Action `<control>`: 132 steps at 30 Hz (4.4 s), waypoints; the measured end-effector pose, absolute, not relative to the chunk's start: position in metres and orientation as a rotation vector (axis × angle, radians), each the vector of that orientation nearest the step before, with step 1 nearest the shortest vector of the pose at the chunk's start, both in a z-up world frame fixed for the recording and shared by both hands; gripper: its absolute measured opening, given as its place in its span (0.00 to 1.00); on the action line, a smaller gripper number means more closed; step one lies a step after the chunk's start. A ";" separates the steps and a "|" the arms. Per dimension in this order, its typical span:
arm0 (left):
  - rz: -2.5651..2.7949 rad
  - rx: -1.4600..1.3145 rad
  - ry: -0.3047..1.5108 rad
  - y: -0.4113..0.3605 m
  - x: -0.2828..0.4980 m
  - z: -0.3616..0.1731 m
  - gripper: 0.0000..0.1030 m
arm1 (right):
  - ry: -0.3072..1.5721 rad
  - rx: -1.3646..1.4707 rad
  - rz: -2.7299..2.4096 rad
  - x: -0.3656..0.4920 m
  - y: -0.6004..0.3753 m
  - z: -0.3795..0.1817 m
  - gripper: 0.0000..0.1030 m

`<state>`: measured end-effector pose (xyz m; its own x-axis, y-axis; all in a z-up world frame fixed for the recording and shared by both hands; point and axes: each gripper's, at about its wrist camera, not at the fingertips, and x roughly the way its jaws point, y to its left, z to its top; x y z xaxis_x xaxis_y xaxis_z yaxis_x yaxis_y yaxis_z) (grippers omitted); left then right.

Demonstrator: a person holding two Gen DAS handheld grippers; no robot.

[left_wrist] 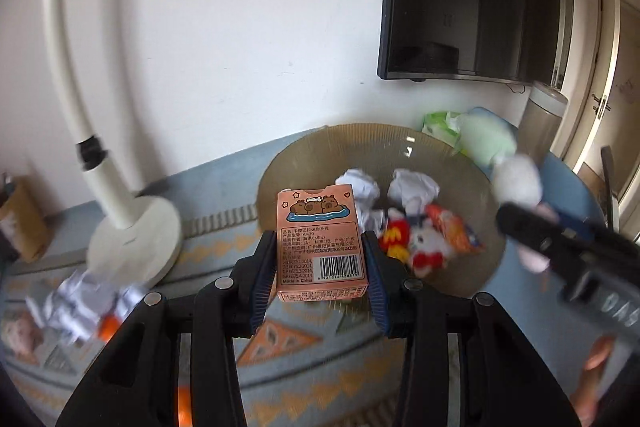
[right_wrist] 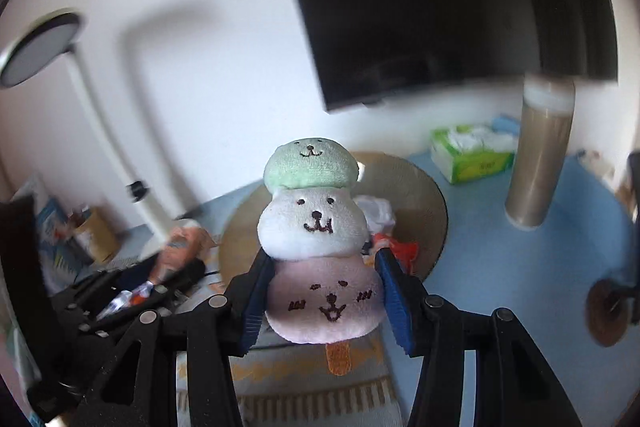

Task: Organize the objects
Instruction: 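Carry the squishy stack and pink box over the amber bowl and open both tools, then return both open tools down to the rug near the remaining items, then grasp the green-white-pink plush stack with the left tool, then grasp the mandarin orange with the right tool while the left tool holds the plush stack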

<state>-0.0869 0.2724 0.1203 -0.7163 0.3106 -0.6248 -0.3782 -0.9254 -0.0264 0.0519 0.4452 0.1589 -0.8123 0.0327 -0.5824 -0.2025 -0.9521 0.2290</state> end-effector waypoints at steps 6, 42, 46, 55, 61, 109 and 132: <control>2.578 -0.918 0.050 0.281 -0.114 0.114 0.52 | 0.526 -0.922 2.834 0.012 0.462 0.149 0.52; 3.146 -1.053 -0.266 -0.033 0.060 0.055 0.99 | -0.043 -1.187 3.110 0.092 0.202 0.084 0.80; 3.170 -1.077 -0.362 -0.045 0.059 0.036 0.99 | -0.084 -1.283 3.063 0.084 0.192 0.049 0.80; 3.125 -1.070 -0.476 -0.054 0.061 0.031 0.99 | -0.041 -1.313 2.976 0.073 0.200 0.039 0.86; 3.117 -1.089 -0.462 -0.052 0.058 0.031 0.99 | -0.053 -1.307 2.973 0.073 0.200 0.040 0.86; 2.849 -1.303 -0.473 -0.122 -0.073 0.030 0.56 | 0.313 -1.332 3.029 0.020 0.214 0.042 0.70; 2.567 -1.253 -0.057 0.018 0.005 0.027 0.81 | 0.088 -1.527 3.022 -0.006 0.193 0.028 0.61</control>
<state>0.0053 0.0181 0.0266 -0.5826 0.2693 -0.7669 -0.2352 -0.9590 -0.1581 -0.0060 0.1934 0.0281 -0.5696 -0.2400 -0.7861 0.1939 -0.9687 0.1552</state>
